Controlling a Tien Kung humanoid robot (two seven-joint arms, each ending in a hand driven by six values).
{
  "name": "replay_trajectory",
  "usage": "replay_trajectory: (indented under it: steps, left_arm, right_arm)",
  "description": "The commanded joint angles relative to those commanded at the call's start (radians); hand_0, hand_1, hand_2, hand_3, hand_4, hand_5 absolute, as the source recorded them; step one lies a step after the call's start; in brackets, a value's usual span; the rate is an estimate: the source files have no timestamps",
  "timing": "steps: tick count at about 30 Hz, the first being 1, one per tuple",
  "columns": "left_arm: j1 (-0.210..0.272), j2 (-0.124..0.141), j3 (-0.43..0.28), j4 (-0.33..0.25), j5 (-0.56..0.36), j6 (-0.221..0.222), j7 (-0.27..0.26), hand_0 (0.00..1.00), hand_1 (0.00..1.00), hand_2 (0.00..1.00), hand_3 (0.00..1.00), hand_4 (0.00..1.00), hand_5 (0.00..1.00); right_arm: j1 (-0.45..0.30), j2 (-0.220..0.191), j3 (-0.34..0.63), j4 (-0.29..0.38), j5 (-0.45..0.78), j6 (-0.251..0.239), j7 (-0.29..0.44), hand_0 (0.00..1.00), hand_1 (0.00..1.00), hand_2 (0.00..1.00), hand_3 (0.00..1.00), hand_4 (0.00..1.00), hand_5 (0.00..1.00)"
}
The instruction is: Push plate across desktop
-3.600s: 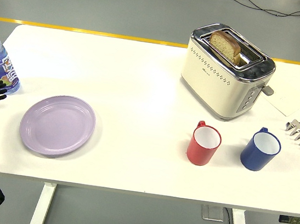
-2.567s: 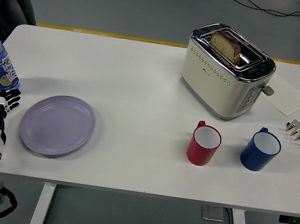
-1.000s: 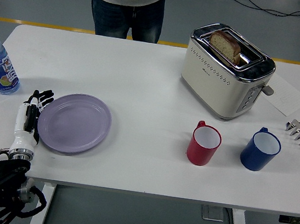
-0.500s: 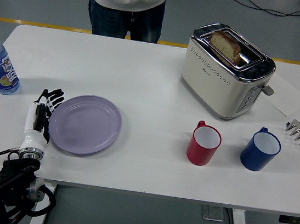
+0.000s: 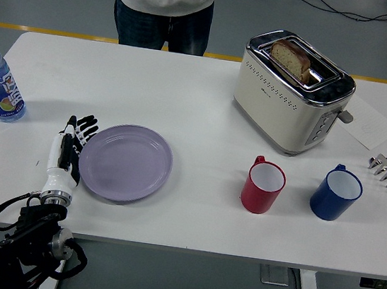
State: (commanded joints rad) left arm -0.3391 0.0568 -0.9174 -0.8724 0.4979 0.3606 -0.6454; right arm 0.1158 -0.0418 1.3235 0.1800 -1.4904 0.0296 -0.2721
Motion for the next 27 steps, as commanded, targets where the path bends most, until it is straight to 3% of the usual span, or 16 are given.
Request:
replay_trajectory:
  steps: [17,27]
  left_arm:
    - [-0.038,-0.009,0.119,-0.002,-0.063,0.008,0.000,0.733,0.742,0.728,0.657,0.501,0.998]
    - [-0.082,-0.040,0.147,0.022,-0.106,0.013,0.000,0.733,0.741,0.729,0.657,0.497,0.998]
  right_arm:
    - [0.000,0.000,0.000,0.000,-0.004,0.001,0.001,0.708,0.715,0.717,0.625,0.519,0.243]
    - [-0.003,-0.001,-0.003,0.000,-0.004,0.002,0.000,0.709,0.715,0.717,0.625,0.522,0.245]
